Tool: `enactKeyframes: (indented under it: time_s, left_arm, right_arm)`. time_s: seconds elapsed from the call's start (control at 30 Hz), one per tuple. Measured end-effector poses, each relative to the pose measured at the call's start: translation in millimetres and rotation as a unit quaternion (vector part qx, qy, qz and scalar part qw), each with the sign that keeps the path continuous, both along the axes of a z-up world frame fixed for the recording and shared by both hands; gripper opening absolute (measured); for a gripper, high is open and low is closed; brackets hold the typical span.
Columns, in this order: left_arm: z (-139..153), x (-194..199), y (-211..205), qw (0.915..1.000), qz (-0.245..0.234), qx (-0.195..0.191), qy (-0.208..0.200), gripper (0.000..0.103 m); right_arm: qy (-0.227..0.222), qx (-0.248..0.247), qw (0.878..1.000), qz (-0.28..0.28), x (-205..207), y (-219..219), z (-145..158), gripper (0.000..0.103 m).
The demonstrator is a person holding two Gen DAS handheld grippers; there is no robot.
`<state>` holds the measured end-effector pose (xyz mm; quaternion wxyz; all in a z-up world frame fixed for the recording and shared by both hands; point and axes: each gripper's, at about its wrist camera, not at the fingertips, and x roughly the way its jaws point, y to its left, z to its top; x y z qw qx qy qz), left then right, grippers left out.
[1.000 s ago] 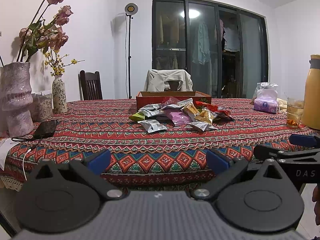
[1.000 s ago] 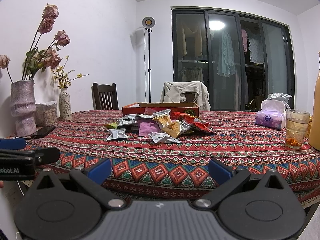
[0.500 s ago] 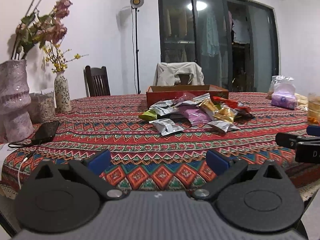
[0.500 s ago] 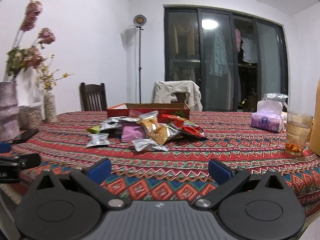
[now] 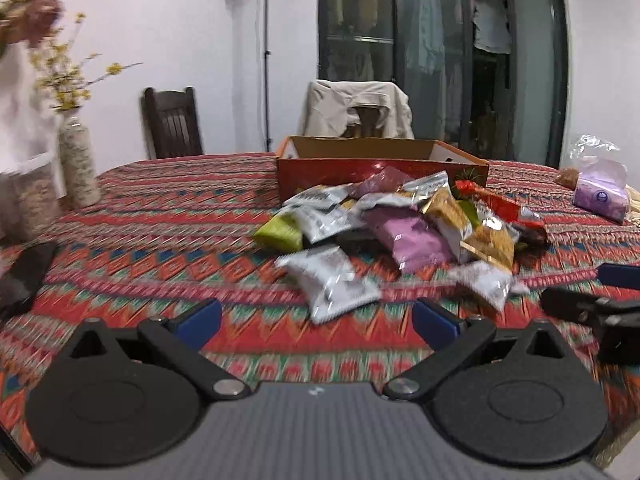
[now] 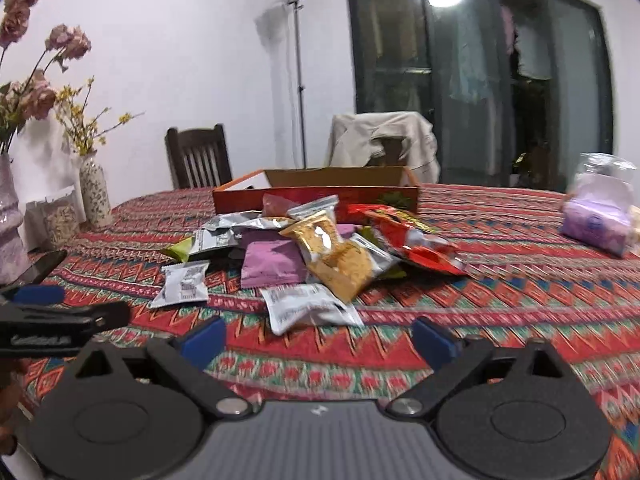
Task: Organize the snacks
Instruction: 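Reach both tools to the pile and grasp white biscuit packets, then carry white packets into the box with both tools and open them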
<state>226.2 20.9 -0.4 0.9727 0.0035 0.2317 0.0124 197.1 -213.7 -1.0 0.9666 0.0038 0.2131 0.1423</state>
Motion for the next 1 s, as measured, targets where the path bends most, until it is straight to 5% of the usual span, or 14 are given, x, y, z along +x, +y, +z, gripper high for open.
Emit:
enactKeyframes:
  time_s: [0.4, 0.53, 0.67, 0.77, 1.0]
  left_arm:
    - [-16.9, 92.9, -1.9, 0.9972, -0.005, -0.024, 0.071, 0.099]
    - [-23.4, 97.6, -3.9, 0.9959, -0.003, -0.021, 0.087, 0.07]
    - [-23.7, 95.4, -4.2, 0.996, 0.002, -0.021, 0.086, 0.044]
    - [-23.6, 80.2, -8.2, 0.9961, -0.006, -0.023, 0.085, 0.043]
    - [-16.1, 16.7, -16.3, 0.995, -0.029, -0.039, 0.087, 0.043]
  right_arm:
    - [0.08, -0.042, 0.995, 0.052, 95.7, 31.6, -16.8, 0.071]
    - [0.093, -0.04, 0.994, 0.051, 105.2, 28.9, -21.3, 0.071]
    - [0.09, -0.058, 0.993, 0.055, 103.6, 33.3, -25.9, 0.067]
    - [0.084, -0.059, 0.992, 0.068, 92.8, 34.2, -25.0, 0.057]
    - [0.08, -0.067, 0.99, 0.092, 48.1, 24.5, -22.2, 0.055]
